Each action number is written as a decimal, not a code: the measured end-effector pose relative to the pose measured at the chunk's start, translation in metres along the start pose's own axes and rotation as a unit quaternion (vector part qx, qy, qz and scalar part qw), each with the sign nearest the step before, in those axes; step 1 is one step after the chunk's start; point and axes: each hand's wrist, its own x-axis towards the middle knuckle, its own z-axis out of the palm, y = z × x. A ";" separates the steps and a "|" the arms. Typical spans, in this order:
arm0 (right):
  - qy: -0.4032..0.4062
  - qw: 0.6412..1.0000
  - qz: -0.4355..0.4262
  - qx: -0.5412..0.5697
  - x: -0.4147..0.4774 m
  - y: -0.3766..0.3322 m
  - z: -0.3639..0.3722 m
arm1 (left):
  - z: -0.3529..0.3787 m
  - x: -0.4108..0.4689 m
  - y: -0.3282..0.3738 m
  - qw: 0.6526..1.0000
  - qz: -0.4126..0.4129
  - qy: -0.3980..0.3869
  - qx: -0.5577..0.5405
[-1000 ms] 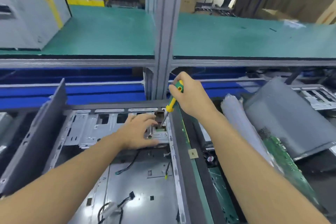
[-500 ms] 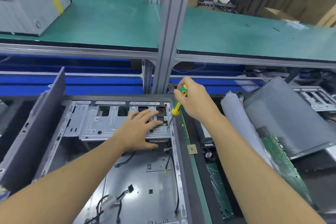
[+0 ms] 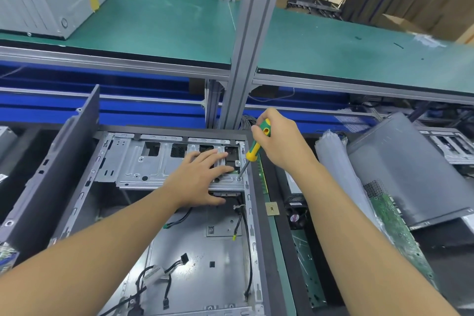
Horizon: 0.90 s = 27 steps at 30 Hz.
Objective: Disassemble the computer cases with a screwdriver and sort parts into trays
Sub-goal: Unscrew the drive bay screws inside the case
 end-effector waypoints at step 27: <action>-0.165 0.978 -0.069 -0.111 0.000 -0.033 -0.009 | -0.009 0.001 0.001 0.999 -0.007 -0.030 -0.034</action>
